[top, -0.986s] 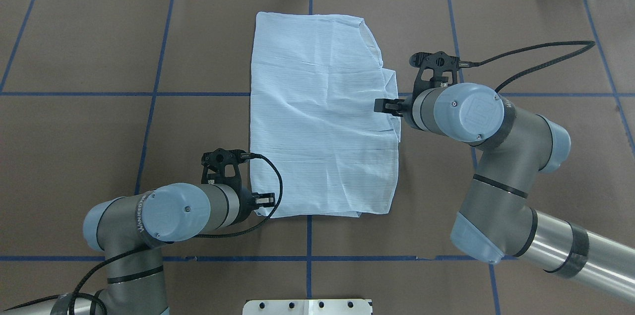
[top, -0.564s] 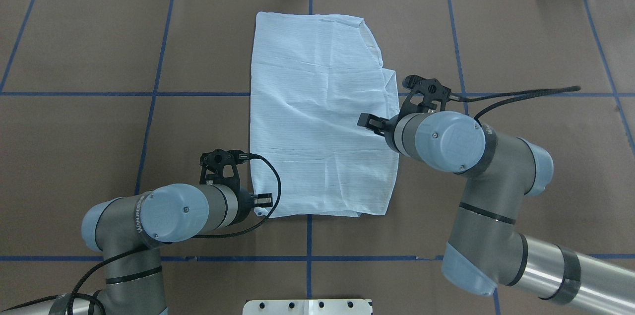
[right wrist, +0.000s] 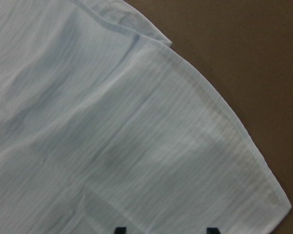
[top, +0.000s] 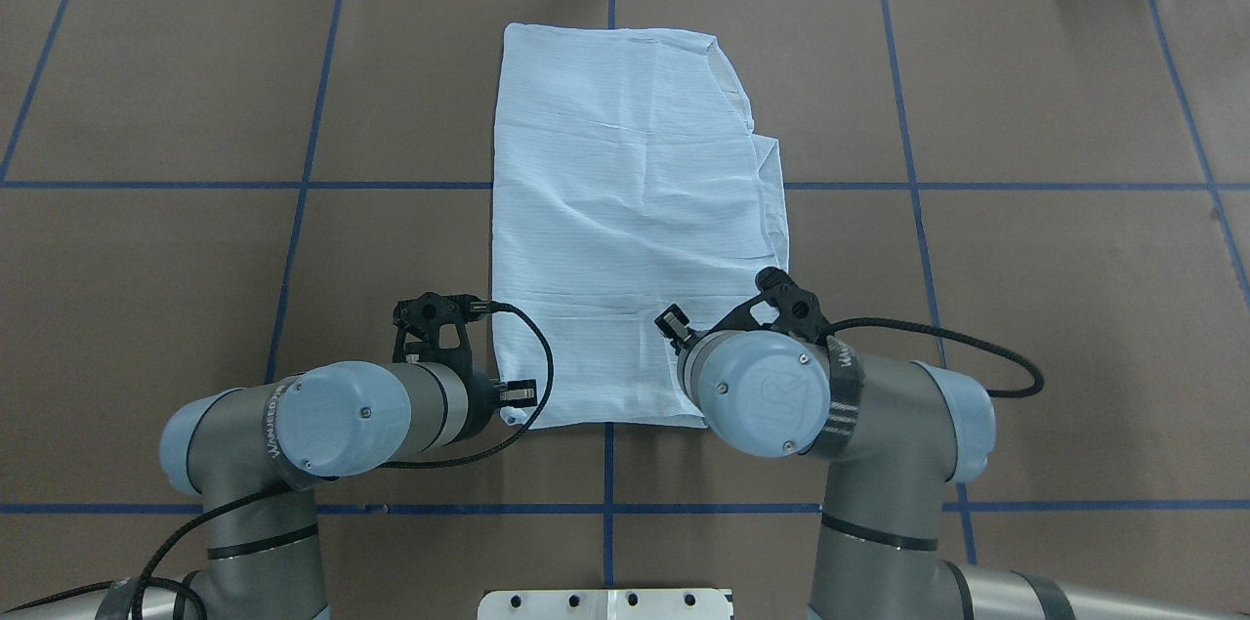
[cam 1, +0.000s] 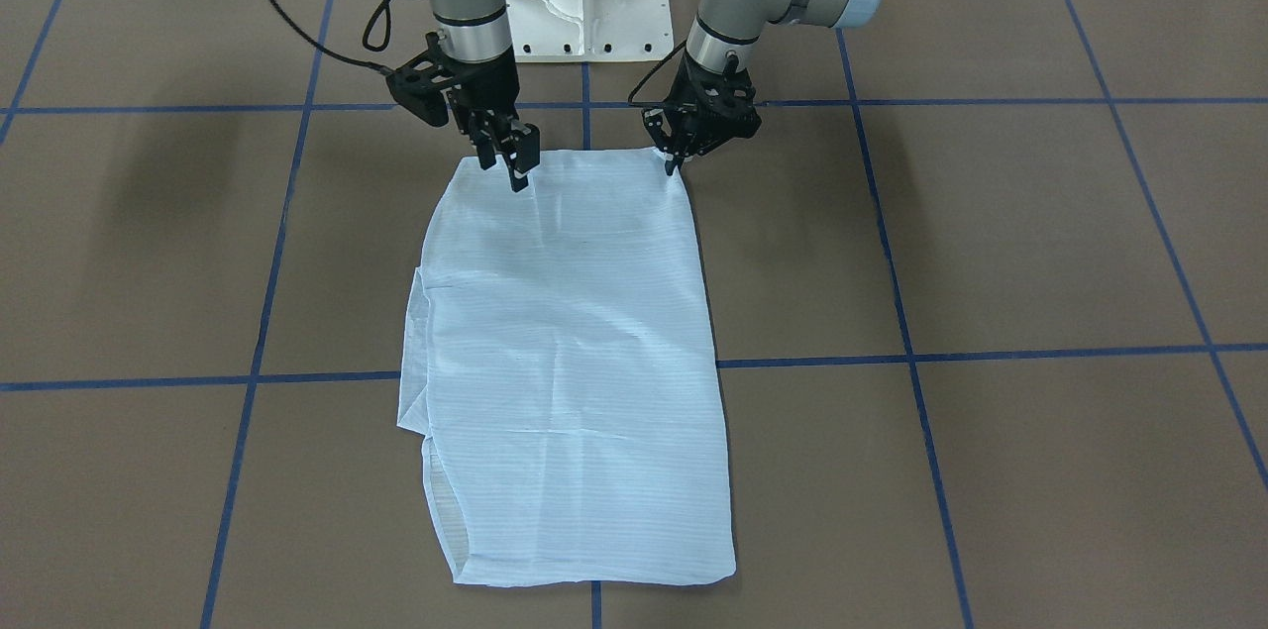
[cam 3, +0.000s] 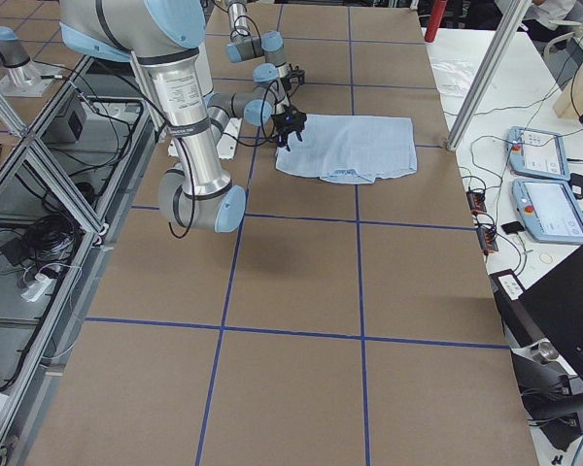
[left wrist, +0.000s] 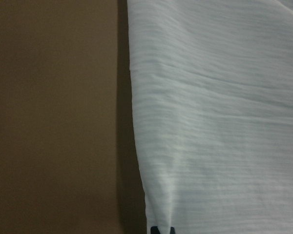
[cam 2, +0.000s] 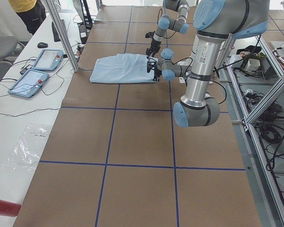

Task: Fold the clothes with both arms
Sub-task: 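Lower both grippers to the shirt edge nearest the robot and grasp, then lift the near edge with both grippers and fold it away from the robot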

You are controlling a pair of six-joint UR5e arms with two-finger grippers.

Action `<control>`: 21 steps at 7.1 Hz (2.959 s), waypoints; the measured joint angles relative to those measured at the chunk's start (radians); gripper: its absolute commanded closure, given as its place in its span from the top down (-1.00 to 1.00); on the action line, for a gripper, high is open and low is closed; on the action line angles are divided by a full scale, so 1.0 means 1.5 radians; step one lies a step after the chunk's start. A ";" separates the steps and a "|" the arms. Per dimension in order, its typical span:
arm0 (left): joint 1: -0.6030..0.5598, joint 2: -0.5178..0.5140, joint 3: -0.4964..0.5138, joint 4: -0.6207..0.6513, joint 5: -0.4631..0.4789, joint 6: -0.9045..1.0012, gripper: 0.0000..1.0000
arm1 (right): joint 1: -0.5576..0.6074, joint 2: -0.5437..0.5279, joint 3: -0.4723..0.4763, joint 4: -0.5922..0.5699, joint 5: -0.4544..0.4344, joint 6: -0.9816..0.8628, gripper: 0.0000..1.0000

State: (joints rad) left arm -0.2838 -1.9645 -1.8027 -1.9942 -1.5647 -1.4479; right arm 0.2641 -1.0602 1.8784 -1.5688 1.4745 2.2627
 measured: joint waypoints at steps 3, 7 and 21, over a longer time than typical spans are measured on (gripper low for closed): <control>0.000 0.000 -0.003 0.000 0.000 0.000 -1.00 | -0.048 0.010 -0.015 -0.025 -0.026 0.057 0.34; -0.001 0.000 -0.006 0.000 0.000 0.001 -1.00 | -0.053 0.012 -0.049 -0.019 -0.041 0.063 0.30; -0.002 -0.001 -0.321 0.231 -0.074 0.002 -1.00 | -0.107 -0.027 0.290 -0.204 -0.092 0.064 -1.00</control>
State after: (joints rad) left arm -0.2862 -1.9666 -2.2845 -1.6480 -1.6754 -1.4446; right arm 0.1038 -1.1013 2.3138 -1.8752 1.3366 2.3584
